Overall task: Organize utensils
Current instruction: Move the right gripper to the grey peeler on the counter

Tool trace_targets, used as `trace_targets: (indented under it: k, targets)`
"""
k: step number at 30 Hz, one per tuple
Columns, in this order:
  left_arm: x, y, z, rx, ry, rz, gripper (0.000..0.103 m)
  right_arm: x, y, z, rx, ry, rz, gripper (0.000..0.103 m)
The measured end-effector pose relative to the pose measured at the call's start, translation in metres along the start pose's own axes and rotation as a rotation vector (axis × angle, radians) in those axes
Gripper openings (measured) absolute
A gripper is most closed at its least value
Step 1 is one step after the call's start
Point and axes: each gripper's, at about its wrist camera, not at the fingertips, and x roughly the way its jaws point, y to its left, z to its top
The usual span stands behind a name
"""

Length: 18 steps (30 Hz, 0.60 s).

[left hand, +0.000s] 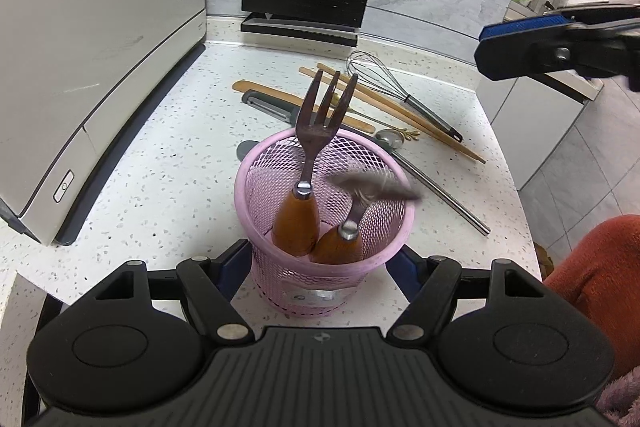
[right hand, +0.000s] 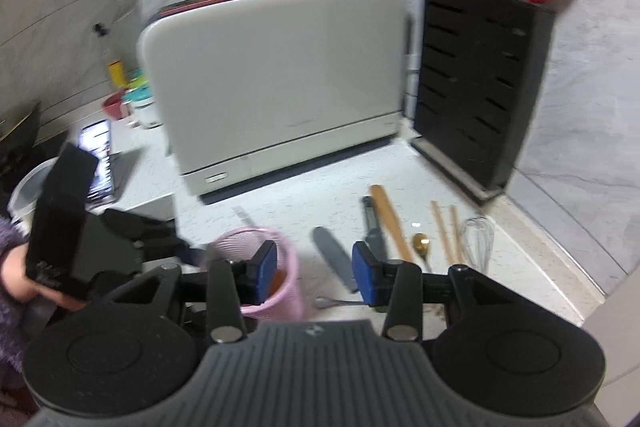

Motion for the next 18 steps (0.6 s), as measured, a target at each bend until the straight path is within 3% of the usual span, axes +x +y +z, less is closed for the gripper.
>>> trace_targets:
  k: [9, 18]
  targets:
    - [0.0, 0.004, 0.0, -0.012, -0.005, 0.011, 0.084, 0.064, -0.035, -0.015, 0.058, 0.229, -0.097, 0.028]
    - [0.0, 0.009, 0.0, -0.022, -0.017, 0.01, 0.084, 0.111, -0.041, -0.005, 0.004, 0.281, -0.078, 0.028]
